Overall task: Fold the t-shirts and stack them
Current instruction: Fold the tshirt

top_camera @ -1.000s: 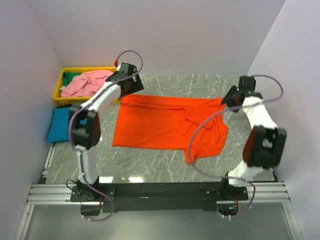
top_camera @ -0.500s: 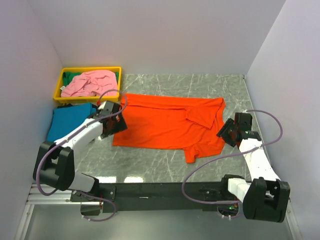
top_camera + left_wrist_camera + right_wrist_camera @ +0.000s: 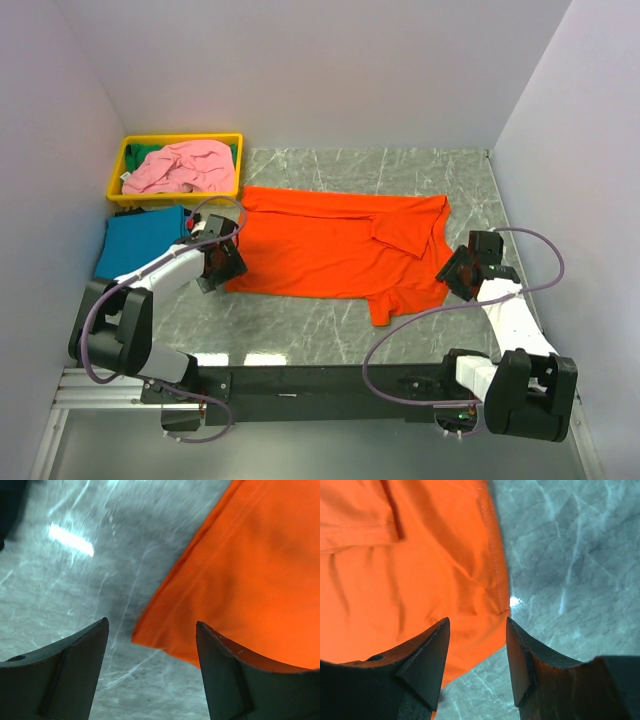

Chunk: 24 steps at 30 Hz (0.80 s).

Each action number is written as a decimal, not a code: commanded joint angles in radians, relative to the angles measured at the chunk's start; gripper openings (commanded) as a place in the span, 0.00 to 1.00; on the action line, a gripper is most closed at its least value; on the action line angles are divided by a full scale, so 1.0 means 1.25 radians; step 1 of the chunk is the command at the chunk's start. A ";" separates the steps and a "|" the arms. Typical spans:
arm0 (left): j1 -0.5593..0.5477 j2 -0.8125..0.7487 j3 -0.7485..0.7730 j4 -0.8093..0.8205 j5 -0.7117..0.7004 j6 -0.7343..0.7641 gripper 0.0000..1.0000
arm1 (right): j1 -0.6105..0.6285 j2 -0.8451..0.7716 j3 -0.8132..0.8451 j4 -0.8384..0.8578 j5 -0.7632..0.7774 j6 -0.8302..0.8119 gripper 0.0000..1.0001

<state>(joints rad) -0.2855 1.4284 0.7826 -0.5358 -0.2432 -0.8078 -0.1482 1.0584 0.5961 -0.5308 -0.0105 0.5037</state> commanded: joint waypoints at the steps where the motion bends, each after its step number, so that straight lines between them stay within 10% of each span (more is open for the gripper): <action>1: 0.003 -0.011 -0.020 -0.001 0.011 -0.024 0.76 | -0.014 0.004 -0.008 0.022 0.023 -0.005 0.56; 9: -0.002 0.000 -0.043 -0.003 0.007 -0.039 0.71 | -0.019 0.040 -0.013 0.021 0.038 -0.004 0.55; 19: -0.011 -0.014 -0.047 -0.008 -0.028 -0.035 0.15 | -0.031 0.115 -0.015 0.038 0.015 0.002 0.56; 24: -0.011 -0.010 -0.041 -0.006 -0.024 -0.032 0.05 | -0.032 0.131 -0.023 0.044 -0.011 0.009 0.54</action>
<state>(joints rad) -0.2962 1.4307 0.7368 -0.5415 -0.2581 -0.8375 -0.1799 1.2148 0.5789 -0.5064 -0.0029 0.5053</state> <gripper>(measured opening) 0.064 0.542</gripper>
